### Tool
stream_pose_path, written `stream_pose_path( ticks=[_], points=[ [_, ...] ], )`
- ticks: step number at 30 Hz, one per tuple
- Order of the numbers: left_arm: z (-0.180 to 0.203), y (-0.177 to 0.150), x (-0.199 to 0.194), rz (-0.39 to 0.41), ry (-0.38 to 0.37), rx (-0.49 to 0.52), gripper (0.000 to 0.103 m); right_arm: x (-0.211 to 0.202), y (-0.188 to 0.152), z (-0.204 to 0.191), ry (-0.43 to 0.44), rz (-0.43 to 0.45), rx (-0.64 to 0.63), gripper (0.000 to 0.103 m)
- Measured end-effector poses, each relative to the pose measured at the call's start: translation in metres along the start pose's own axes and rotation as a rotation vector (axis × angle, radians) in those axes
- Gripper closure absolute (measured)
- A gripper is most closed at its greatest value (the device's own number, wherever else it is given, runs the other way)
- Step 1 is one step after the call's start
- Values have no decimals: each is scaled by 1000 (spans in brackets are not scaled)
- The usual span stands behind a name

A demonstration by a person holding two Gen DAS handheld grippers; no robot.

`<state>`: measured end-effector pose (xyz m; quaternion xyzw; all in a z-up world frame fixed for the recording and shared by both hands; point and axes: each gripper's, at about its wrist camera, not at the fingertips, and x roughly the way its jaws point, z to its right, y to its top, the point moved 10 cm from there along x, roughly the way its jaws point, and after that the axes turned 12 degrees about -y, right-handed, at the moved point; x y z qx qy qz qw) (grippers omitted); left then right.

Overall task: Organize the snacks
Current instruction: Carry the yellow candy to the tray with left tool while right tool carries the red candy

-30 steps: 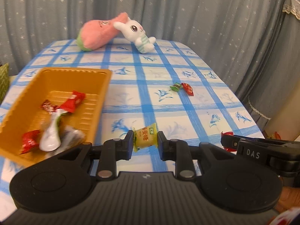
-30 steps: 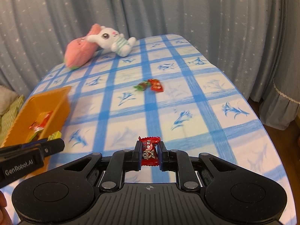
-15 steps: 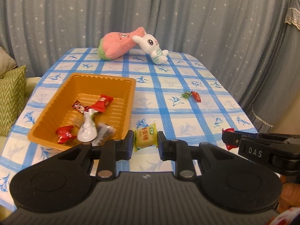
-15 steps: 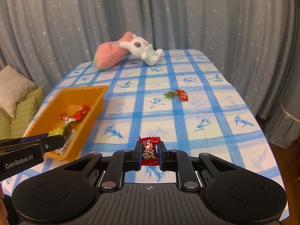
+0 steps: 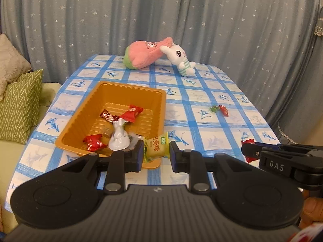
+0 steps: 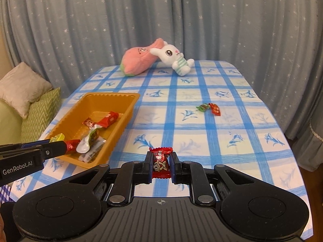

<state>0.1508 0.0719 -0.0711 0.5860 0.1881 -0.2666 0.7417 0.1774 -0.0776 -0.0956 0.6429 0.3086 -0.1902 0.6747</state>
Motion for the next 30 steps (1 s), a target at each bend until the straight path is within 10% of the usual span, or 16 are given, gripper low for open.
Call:
stream_pose_path(
  ticks=[30],
  points=[
    [-67, 1, -31, 26, 92, -73, 80, 6, 9, -83, 106, 20, -107, 86]
  ],
)
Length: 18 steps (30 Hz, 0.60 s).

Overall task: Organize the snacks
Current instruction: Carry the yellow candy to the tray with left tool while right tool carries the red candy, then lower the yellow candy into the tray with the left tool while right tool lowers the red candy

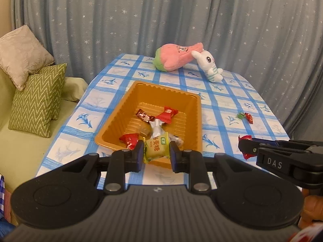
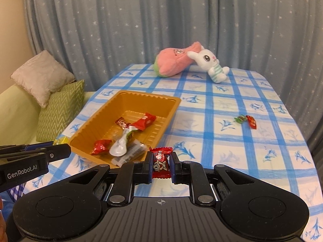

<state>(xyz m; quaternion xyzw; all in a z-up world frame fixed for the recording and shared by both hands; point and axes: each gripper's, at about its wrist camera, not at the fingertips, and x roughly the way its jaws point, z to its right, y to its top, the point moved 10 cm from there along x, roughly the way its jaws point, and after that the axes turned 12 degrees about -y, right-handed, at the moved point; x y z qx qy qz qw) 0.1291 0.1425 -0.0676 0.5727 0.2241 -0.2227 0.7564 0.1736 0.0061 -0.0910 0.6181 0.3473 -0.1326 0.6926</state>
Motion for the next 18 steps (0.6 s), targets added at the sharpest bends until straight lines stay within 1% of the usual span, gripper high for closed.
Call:
stream_pose_path(
  ticks=[12, 18],
  points=[
    [-18, 7, 10, -7, 18, -11, 80, 19, 8, -22, 29, -8, -25, 86],
    [-27, 9, 24, -17, 15, -18, 80, 33, 12, -28, 36, -17, -32, 86]
  ],
)
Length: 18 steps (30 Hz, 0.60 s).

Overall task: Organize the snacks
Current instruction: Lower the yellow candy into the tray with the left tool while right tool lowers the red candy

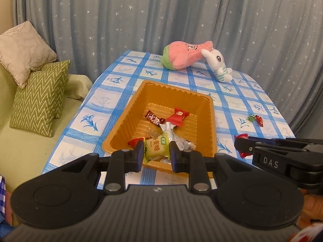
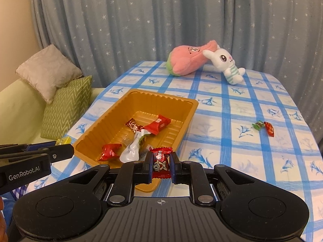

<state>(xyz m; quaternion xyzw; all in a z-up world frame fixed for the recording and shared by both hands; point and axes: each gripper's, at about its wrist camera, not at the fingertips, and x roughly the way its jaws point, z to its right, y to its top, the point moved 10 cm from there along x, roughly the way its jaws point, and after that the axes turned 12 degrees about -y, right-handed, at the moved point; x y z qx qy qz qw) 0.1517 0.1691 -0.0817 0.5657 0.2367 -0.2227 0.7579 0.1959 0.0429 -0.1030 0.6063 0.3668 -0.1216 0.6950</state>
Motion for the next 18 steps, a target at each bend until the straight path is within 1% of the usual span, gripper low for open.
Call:
stream_pose_path(
  ticks=[18],
  points=[
    [-19, 13, 56, -43, -15, -3, 79, 57, 19, -9, 11, -33, -11, 86]
  ],
)
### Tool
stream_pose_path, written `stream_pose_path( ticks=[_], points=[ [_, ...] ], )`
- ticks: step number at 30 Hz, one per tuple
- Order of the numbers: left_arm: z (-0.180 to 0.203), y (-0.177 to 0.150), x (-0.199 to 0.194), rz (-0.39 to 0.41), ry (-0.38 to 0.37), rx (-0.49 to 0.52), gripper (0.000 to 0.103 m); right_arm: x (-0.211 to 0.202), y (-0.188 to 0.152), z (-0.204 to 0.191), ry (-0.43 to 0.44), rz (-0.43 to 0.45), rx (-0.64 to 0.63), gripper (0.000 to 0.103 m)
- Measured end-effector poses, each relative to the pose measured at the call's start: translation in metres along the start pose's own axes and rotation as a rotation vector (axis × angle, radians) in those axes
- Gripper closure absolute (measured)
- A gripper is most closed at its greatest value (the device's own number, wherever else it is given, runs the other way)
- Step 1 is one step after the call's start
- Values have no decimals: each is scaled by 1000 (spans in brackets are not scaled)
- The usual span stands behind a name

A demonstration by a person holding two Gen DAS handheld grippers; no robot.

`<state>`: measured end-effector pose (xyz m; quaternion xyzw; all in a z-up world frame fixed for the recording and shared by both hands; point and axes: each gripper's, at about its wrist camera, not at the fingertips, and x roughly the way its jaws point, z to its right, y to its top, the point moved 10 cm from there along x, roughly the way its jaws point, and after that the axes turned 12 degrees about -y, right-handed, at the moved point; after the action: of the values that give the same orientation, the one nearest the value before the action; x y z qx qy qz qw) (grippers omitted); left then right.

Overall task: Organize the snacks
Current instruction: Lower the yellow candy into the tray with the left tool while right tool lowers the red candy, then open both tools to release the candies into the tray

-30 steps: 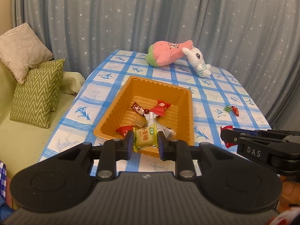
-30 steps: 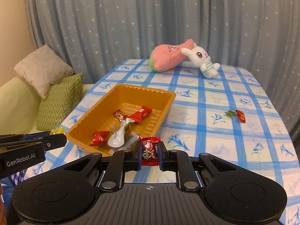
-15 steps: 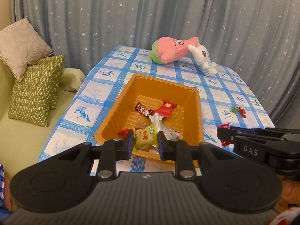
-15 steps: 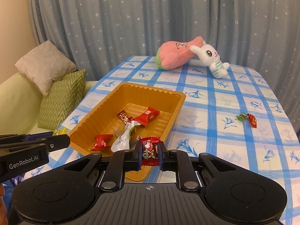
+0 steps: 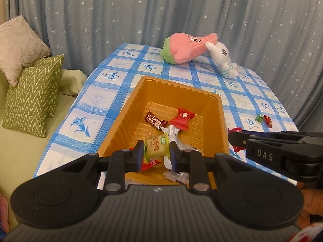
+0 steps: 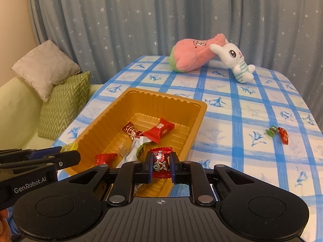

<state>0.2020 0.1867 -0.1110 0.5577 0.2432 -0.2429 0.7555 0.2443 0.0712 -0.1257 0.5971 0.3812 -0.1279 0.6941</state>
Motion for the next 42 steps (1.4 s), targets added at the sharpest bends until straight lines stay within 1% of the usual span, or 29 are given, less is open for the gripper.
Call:
stream_pose_path(
  ticks=[9, 19, 21, 22, 24, 28, 36, 42],
  points=[
    [-5, 7, 28, -21, -14, 5, 79, 26, 7, 5, -7, -17, 0, 86],
    [-10, 14, 54, -42, -23, 14, 79, 45, 13, 10, -10, -25, 7, 86],
    [-10, 16, 58, -43, -31, 14, 77, 48, 14, 10, -8, -28, 10, 86],
    [-11, 17, 60, -41, -38, 12, 73, 49, 14, 10, -7, -29, 10, 86],
    [-12, 19, 62, -42, -31, 14, 68, 50, 14, 11, -5, -30, 11, 86],
    [-15, 19, 60, -41, -14, 24, 65, 50, 14, 10, -2, -28, 17, 86],
    [-24, 14, 43, -33, 13, 39, 60, 45, 18, 5, 8, -19, 17, 86],
    [-34, 10, 33, -28, 24, 25, 58, 43, 20, -2, 23, -15, 10, 86]
  ],
)
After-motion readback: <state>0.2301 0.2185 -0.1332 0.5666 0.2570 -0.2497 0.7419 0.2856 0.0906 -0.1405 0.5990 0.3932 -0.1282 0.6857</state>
